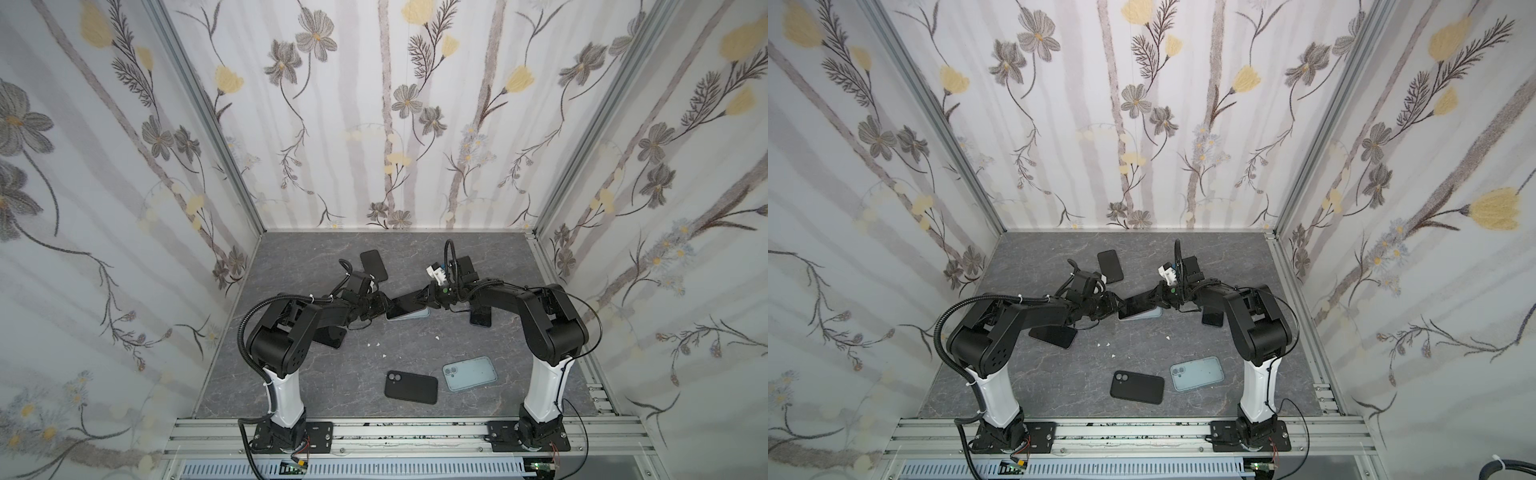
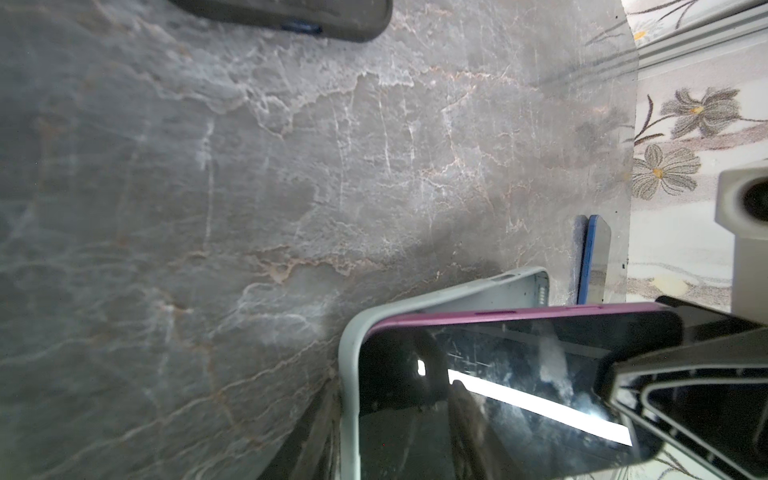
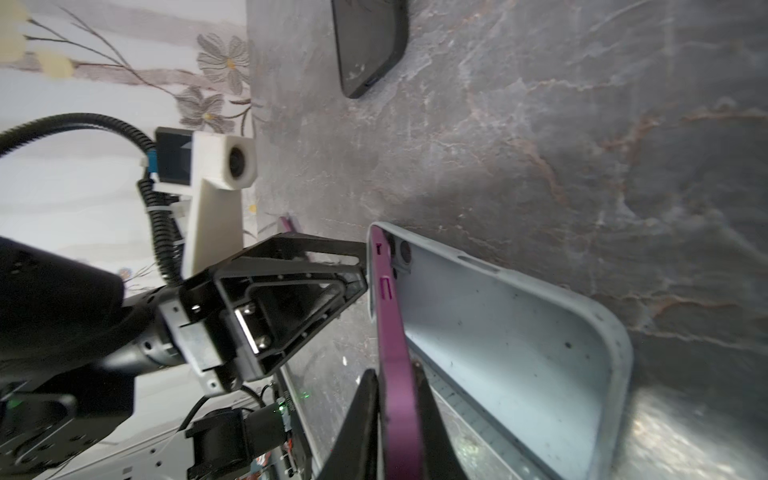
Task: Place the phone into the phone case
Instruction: 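Press the pink-edged phone down into the light blue case with the right gripper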
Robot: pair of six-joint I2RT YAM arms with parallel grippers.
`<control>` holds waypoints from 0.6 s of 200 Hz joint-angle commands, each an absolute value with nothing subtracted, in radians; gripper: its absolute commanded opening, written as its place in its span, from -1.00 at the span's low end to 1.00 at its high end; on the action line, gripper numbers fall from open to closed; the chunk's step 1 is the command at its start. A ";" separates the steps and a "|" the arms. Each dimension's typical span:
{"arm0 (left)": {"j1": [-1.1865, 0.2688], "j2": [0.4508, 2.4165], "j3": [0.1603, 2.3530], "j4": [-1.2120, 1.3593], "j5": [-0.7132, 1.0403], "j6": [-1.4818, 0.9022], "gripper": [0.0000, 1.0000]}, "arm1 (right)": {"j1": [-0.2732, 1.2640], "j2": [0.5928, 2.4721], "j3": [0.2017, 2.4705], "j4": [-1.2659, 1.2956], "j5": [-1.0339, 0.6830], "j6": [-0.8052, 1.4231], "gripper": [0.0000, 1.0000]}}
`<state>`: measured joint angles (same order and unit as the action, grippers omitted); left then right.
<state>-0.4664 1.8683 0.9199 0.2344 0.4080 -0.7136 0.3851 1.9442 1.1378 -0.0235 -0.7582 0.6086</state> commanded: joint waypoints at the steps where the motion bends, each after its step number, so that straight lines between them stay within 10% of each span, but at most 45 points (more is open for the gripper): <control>1: -0.471 1.864 0.930 0.231 0.422 -0.700 -0.13 | 0.388 1.933 1.138 -0.117 -0.638 0.567 -0.61; 120: -0.474 1.834 0.898 0.209 0.400 -0.683 -0.14 | 0.411 1.934 1.211 -0.244 -0.531 0.507 -0.19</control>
<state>-0.4744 1.8488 0.9035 0.2214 0.4118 -0.7029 0.4061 1.9450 1.2015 -0.2134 -0.5632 0.5297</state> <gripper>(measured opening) 0.434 0.393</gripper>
